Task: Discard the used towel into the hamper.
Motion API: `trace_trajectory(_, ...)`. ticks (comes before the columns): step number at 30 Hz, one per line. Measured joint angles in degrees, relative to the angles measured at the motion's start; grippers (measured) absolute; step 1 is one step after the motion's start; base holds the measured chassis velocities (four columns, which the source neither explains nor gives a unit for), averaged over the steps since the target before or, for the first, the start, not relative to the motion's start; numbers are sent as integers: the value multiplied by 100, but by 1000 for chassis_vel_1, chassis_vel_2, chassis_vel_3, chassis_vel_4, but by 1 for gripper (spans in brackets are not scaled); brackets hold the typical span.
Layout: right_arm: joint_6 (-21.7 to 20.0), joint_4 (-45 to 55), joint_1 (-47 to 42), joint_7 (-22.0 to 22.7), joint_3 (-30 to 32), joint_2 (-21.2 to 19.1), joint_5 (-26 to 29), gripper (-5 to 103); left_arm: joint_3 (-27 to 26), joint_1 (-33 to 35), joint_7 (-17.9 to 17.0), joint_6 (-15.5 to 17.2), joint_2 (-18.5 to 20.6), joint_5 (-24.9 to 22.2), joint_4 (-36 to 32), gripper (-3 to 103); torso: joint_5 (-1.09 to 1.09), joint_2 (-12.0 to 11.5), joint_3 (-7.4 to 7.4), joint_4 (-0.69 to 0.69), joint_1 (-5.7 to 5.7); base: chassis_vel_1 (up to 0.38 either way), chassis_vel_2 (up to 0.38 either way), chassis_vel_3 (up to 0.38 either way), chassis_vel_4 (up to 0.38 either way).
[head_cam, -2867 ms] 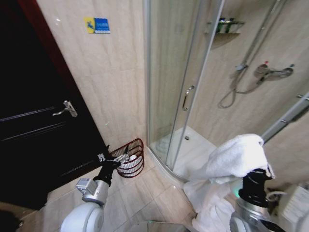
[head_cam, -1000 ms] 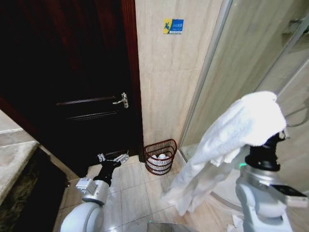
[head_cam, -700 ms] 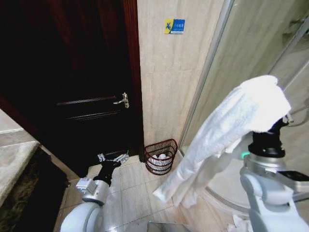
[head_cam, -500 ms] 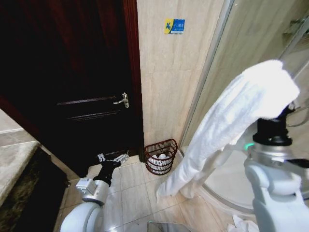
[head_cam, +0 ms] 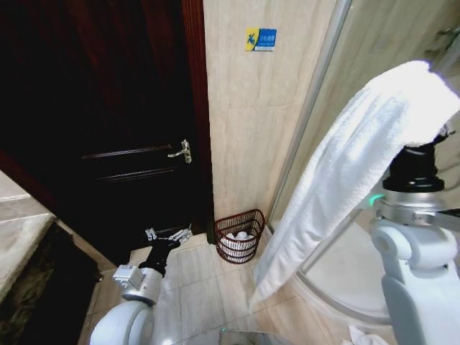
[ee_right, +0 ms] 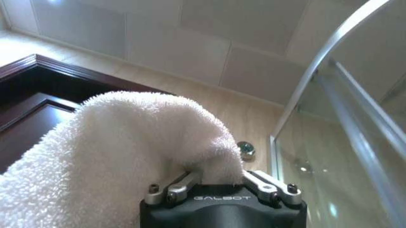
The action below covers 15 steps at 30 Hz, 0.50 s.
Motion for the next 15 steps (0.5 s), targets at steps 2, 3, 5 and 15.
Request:
trace_trajectory(2,-15,16,37,-5,-16,-35,55,7,0,0,0,0,1,0,0,100,0,1,-1,-1,0,-214,216,212,-225)
trace_trajectory(3,-23,48,64,-5,-20,-71,105,7,0,-1,0,0,0,0,0,100,0,-1,1,-1,2,-217,194,198,-207)
trace_trajectory(5,-28,63,78,-5,-21,-88,121,7,0,-2,0,0,0,0,0,100,0,-2,2,-1,5,-217,199,194,-207)
trace_trajectory(15,-135,64,535,-44,42,-440,367,7,0,0,0,0,1,0,0,100,-1,0,-2,-3,-4,-36,59,39,-24)
